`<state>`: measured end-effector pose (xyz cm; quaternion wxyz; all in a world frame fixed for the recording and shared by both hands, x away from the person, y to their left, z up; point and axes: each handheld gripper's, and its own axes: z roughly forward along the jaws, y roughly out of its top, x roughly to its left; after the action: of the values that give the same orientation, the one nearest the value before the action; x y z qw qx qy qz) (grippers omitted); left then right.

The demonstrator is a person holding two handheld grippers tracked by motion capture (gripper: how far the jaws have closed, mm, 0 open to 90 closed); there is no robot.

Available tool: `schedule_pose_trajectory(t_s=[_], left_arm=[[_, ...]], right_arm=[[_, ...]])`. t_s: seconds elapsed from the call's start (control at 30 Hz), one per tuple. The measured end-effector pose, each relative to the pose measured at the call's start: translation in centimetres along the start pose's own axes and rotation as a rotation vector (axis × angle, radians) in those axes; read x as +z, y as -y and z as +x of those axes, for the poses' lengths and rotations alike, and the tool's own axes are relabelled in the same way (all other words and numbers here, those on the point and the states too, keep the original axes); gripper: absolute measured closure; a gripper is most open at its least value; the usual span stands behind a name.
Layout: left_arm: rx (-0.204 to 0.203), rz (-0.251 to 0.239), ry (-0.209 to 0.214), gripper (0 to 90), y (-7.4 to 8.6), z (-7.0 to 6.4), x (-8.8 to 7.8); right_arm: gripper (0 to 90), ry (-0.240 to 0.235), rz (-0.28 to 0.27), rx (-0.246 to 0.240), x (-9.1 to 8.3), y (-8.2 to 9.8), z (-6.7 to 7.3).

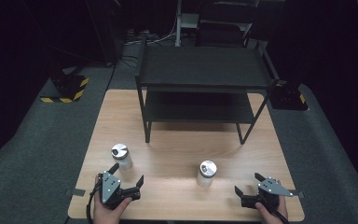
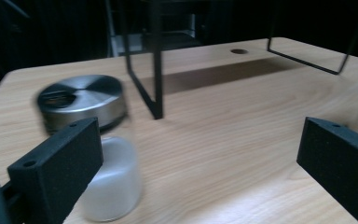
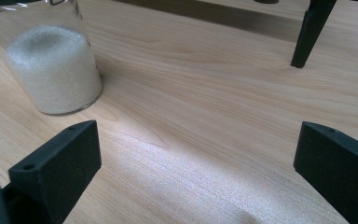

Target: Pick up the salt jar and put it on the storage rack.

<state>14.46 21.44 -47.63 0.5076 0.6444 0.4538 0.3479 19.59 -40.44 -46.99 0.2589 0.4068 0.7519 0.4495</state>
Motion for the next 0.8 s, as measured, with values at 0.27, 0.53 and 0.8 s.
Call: schedule_pose_trajectory(t_s=[0.27, 0.53, 0.8], left_arm=[[-0.032, 0.022, -0.065, 0.6, 0.6, 1.0, 0.5], [-0.069, 0.032, -0.091, 0.6, 1.0, 1.7, 2.2], [-0.080, 0.066, -0.119, 4.0, 0.5, 1.8, 4.5]], right_arm=[[0.3, -0.001, 0.003, 0.000, 0.0, 0.0, 0.0], [0.3, -0.006, -0.002, 0.008, 0.0, 0.0, -0.2], [0.3, -0.014, -0.006, 0.016, 0.0, 0.1, -0.4]])
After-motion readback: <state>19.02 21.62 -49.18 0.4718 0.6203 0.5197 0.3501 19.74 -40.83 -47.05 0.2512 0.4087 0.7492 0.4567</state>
